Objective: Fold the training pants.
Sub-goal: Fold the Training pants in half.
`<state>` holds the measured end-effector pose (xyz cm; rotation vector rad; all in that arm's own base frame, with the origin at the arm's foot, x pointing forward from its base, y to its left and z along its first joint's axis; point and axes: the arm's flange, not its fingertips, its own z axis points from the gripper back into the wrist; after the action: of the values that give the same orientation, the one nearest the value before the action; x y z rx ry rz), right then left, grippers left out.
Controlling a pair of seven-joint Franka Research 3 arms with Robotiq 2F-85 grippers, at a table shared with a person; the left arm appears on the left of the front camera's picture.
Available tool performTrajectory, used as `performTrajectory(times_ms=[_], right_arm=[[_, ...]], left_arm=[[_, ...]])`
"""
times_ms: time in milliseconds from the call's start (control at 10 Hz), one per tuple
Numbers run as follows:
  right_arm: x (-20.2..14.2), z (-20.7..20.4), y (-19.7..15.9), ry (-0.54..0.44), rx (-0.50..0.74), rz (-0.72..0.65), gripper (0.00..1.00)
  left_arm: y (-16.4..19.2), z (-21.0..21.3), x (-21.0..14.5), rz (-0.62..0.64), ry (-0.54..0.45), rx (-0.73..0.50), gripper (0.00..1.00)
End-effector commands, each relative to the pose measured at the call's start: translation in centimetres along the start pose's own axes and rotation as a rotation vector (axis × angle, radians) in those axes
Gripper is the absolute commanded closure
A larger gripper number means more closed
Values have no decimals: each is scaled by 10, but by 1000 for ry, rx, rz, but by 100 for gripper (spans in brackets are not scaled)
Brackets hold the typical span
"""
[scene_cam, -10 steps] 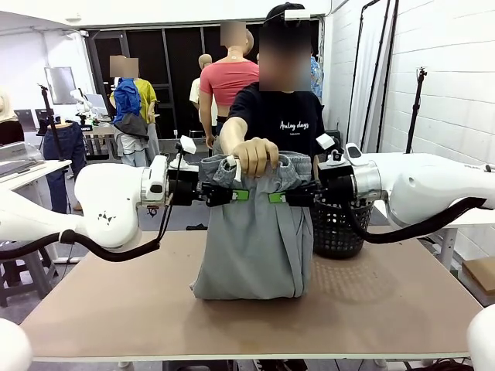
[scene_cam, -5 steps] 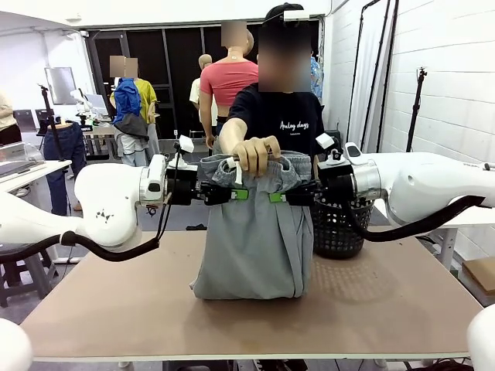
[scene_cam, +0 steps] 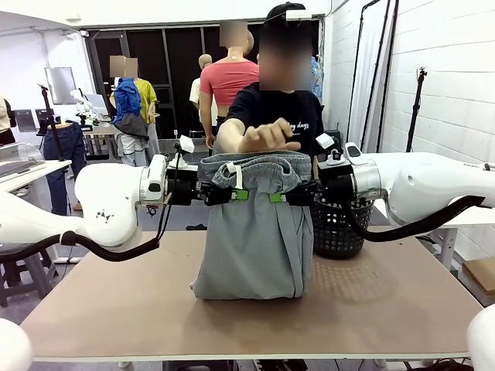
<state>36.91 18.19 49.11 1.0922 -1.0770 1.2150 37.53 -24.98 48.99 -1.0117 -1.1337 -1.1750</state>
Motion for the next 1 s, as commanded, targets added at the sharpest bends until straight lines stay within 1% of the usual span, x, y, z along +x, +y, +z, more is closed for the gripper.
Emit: performTrajectory(times_ms=[0,900], right_arm=[[0,-1,4,-4,0,2,100],[0,-1,4,-4,0,2,100]], left_arm=[[-1,-1,1,-14,7,15,100],[-1,-1,1,-14,7,15,100]])
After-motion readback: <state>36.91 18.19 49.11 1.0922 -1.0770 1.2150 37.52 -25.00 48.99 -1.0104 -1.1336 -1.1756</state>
